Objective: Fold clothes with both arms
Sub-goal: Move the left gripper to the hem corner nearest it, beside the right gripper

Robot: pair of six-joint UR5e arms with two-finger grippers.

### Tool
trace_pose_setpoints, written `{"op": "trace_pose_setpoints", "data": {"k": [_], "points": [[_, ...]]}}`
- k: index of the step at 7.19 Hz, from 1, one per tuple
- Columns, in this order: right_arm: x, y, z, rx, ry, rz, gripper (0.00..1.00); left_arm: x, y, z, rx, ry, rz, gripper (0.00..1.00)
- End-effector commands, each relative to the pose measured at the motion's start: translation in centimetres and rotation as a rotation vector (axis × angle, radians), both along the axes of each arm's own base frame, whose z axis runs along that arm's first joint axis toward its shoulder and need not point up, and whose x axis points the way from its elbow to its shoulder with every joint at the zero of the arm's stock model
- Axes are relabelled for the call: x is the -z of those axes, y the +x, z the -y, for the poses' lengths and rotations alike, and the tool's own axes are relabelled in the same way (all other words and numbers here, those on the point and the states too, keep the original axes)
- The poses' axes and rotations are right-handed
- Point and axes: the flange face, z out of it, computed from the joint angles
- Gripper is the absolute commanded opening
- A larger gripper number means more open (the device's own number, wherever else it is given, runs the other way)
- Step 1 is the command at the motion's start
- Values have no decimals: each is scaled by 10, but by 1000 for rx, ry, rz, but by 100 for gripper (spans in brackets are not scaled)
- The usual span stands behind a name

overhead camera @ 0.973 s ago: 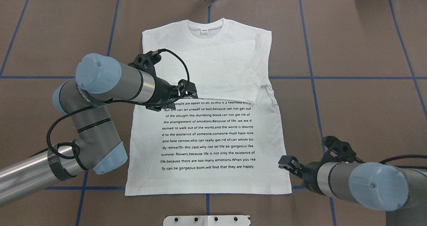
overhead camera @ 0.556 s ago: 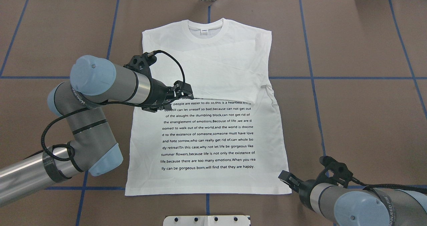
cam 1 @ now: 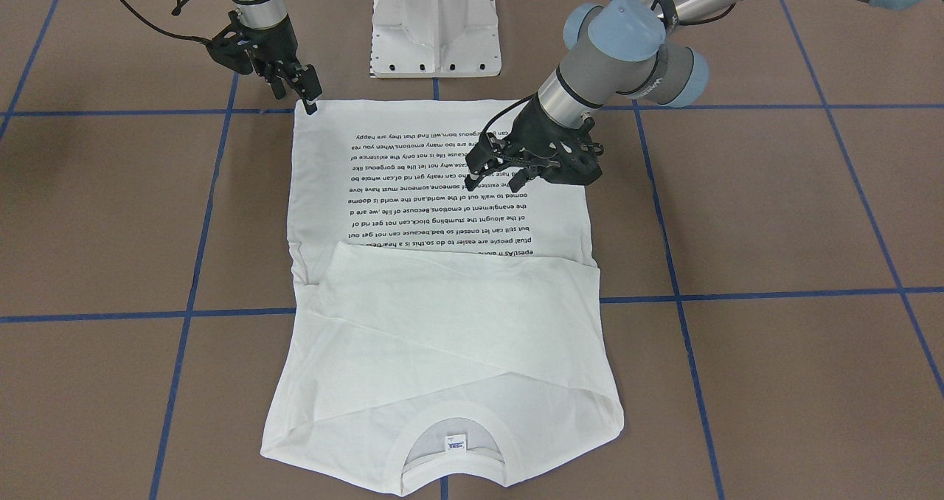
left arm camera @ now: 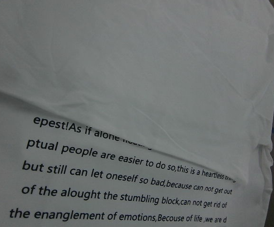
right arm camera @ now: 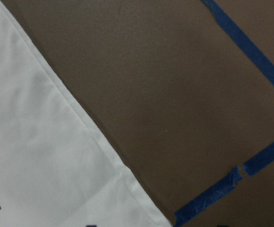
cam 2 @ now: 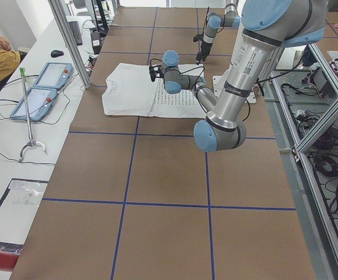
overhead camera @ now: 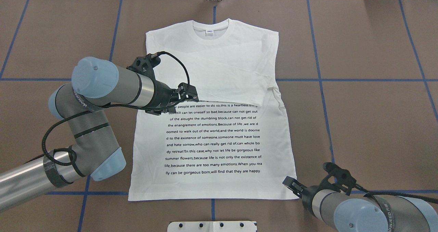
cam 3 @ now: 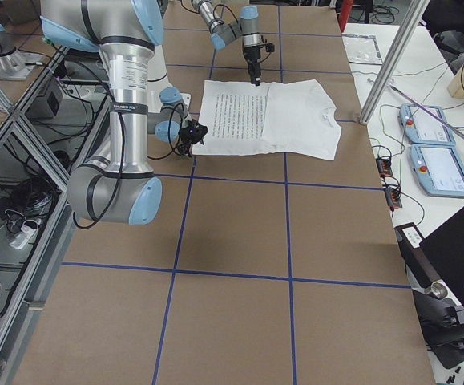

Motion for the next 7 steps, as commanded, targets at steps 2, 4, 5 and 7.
{"op": "trace_pose_setpoints", "data": {"k": [2,4,5,7], "points": [[0,-1,-2,4,-6,1,74,-5,-4,-2,-2,-3,3,92],[0,-1,-5,10,-8,1,74,-6,-4,-3,-2,-4,4,92],[0,-2,-7,16,-8,1,75,-6,-4,-3,-2,-4,4,92],[1,-3,-11,23,-8,4,75,-6,-4,-3,-2,-4,4,92]]}}
